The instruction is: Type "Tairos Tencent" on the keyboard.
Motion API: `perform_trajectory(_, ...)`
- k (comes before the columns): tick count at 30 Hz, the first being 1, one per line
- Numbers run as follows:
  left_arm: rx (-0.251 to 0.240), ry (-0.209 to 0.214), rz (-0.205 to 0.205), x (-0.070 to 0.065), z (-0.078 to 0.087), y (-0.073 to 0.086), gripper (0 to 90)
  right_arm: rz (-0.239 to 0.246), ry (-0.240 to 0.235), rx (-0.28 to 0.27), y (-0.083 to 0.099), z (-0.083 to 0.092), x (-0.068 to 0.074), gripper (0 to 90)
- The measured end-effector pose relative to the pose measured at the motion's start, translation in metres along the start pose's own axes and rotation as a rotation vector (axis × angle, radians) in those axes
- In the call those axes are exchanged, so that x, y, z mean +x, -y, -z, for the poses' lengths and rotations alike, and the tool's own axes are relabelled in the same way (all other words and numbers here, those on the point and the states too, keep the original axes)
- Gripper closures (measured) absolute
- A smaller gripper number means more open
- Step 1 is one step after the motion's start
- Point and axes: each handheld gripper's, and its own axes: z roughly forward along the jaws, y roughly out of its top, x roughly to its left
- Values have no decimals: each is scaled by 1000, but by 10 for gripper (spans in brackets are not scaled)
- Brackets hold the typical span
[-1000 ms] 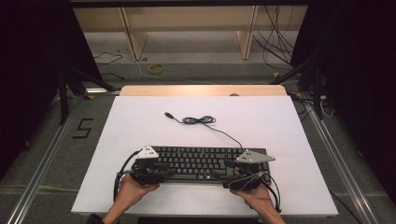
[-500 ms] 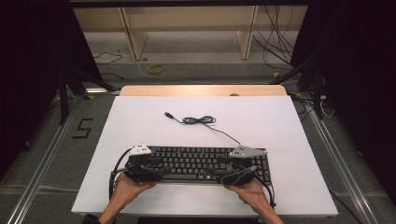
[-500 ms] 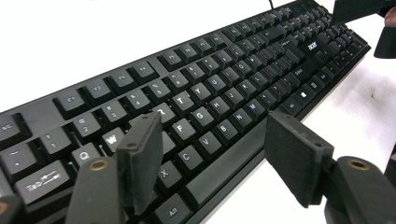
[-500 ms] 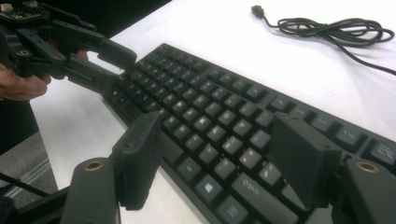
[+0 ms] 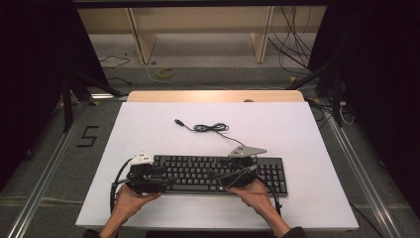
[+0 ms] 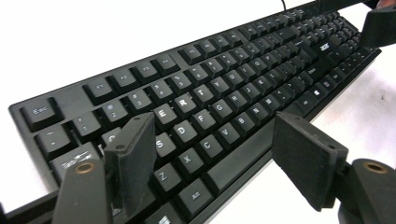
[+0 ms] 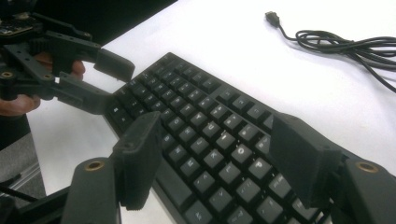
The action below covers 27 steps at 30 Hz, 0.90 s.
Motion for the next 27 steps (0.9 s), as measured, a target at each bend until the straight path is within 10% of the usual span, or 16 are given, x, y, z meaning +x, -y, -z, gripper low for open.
perform_trajectory(27,10,-49,28,17,14,13,431,37,-35,84,-28,-56,17,567)
